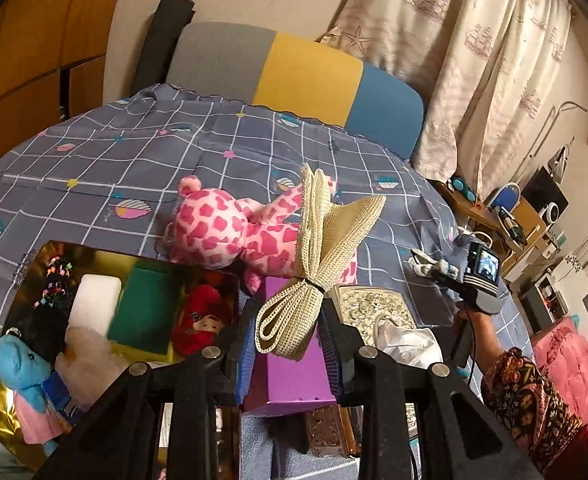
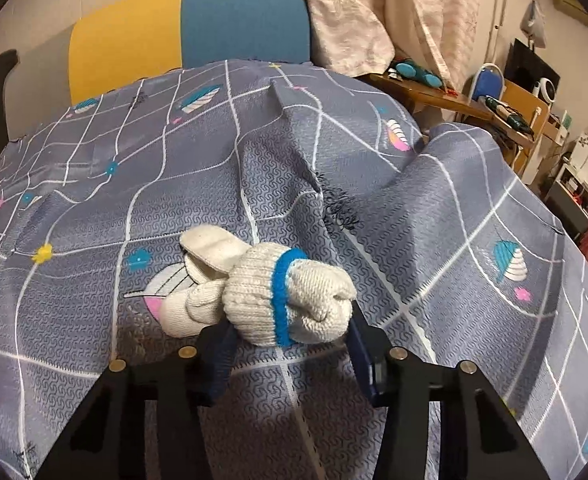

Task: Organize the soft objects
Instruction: 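Carry the cream cloth toward the tray while the right grasps the white knit glove, then release the cream cloth into the tray while the right carries the glove over it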

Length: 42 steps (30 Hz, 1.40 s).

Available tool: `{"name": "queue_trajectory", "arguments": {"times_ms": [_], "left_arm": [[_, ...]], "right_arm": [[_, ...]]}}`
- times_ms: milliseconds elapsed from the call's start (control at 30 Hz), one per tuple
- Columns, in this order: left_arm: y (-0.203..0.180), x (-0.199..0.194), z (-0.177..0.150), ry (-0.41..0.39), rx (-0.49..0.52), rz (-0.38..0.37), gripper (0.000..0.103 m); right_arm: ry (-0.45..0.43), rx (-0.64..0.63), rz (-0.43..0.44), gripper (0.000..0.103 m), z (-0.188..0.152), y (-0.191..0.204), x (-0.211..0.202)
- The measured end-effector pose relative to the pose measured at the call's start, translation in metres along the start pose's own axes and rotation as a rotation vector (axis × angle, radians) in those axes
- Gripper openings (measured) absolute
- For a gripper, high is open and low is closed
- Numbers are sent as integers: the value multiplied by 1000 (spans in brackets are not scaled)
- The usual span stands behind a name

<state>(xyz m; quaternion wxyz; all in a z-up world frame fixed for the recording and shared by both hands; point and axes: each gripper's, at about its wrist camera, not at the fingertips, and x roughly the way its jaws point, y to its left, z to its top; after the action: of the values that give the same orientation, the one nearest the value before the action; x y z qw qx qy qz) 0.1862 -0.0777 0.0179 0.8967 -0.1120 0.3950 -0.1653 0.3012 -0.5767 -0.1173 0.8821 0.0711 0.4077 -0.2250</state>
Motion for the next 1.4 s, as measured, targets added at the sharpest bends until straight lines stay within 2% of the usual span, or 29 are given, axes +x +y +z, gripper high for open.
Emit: {"name": "queue_trajectory", "arguments": {"times_ms": [133,333,567,800,1100,1400], "left_arm": [[7,-8,-7,-2,-11,-14,29],[19,-19,-15,0,-29,-25,29],[52,-45,-30,-26,-68,26,29],[109,-58,-50,-12,-160,109,29],[165,-44,-68,53,-236,187,29],[193,-16,-41,66,-274,207,30]], "right_arm": [[-38,31,9,50,-5,-5,-24],[-94,-36,15,50,-19,0,-72],[-113,7,77,50,-48,3,-128],[-151,43,152,50,-80,14,-190],[-239,57,281,50,-108,45,-278],[-302,-2,420,50,-131,100,-347]]}}
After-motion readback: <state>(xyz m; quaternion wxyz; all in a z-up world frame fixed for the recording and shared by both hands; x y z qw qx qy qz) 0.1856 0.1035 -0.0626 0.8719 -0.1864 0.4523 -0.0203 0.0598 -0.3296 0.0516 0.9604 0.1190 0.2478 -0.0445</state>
